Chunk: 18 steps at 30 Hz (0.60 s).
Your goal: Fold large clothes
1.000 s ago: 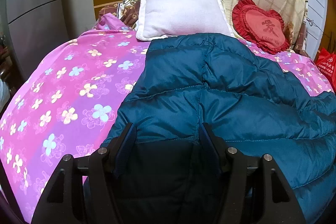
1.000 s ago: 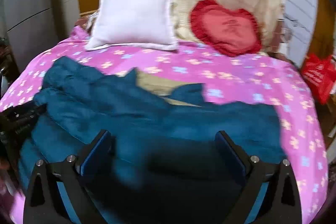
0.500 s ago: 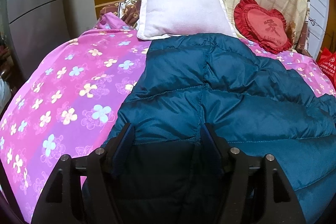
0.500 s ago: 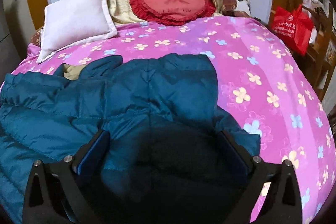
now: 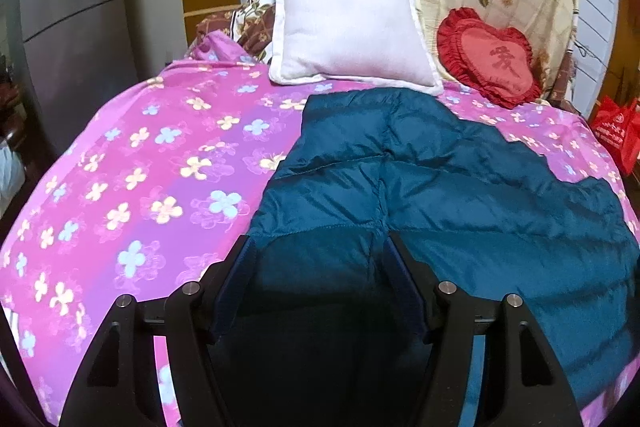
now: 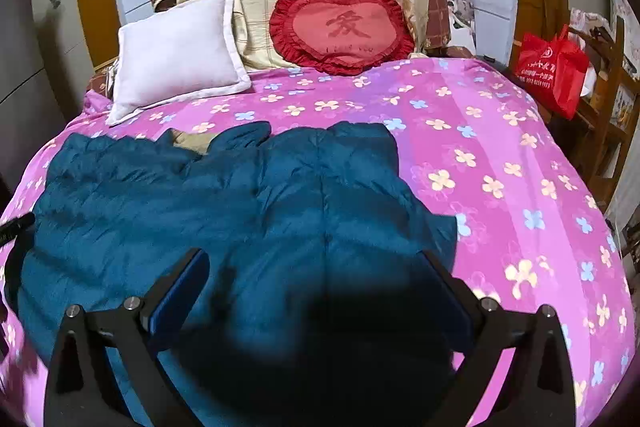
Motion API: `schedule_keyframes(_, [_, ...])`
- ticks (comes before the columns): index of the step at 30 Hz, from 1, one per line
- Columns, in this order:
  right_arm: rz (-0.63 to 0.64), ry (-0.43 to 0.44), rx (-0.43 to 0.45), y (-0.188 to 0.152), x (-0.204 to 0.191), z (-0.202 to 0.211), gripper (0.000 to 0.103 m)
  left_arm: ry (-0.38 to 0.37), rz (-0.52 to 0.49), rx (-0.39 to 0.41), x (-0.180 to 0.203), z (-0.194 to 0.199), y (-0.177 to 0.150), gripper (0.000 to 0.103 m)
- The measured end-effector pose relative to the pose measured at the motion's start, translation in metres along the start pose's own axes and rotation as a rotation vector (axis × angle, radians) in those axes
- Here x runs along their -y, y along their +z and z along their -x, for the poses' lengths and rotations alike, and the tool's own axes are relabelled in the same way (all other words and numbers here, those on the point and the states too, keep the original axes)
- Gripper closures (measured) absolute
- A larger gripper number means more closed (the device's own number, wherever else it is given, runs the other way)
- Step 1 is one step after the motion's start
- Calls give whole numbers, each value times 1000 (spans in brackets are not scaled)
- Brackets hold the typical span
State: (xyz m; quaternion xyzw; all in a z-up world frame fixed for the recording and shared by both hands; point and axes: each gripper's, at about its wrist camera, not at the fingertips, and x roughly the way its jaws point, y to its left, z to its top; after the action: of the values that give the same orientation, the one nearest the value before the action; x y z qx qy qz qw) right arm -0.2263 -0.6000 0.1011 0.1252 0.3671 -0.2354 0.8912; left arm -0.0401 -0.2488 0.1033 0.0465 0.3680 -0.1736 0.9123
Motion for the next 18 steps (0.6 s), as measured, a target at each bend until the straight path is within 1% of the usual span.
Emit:
schedule_keyframes(4, [1,11,-20,-12,0,14,0,1,-29,8,-3,16,-5,56])
schedule_keyframes(8, [-30,17,-20,-19,9,27,0,-6,-17,3,-10,22,-9,56])
schedule_keyframes(10, [-51,15,-22,-22,16,30,0,-7,-15,-3,-13,22,-11,56])
schedule_keyframes(14, [-97,-19,-41,-26,34,31,0,-10,-2,-21,-21,19,-14,56])
schedule_keyframes(16, [-120,-21,-45,-28,42,31,0,-22,15,-35,-25,15,-16,56])
schedule_keyframes(18, [-138,-27,-53,-28,50,30,0,-50,51,-53,-31,9,-18,56])
